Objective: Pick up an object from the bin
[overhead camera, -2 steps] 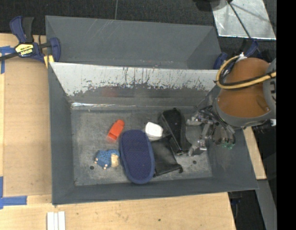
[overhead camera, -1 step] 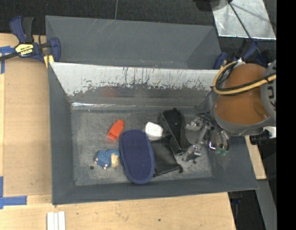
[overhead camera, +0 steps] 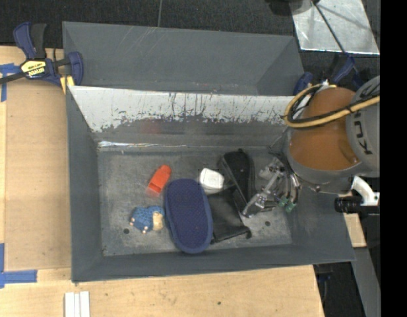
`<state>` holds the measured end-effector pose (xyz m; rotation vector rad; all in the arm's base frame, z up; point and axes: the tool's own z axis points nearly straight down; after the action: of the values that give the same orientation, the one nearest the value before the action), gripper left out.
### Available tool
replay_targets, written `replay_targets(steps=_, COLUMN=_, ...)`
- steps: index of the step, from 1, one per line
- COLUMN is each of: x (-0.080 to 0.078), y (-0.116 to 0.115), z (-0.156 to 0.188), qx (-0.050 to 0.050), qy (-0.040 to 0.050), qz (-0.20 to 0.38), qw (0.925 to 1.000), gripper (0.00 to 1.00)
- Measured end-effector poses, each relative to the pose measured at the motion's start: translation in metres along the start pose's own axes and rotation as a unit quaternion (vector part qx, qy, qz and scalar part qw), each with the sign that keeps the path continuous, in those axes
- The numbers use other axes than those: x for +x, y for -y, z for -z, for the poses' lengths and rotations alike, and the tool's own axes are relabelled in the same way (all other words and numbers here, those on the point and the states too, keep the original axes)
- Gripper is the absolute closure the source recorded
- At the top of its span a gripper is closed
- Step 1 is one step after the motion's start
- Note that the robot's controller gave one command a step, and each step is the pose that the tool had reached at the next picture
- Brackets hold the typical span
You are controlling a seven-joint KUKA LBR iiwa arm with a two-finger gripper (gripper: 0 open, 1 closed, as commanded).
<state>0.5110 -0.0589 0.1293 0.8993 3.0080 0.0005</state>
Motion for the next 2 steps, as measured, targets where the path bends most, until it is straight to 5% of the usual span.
replay_targets(steps=1, x=-0.005, y=-0.005, z=-0.041, qx=-0.001, qy=0.0052, qz=-0.065, qw=0.9979, gripper=0.0)
replay_targets(steps=2, x=-0.017, y=-0.004, z=-0.053, qx=0.0, qy=-0.0061, qz=-0.265, qw=0.9643, gripper=0.0)
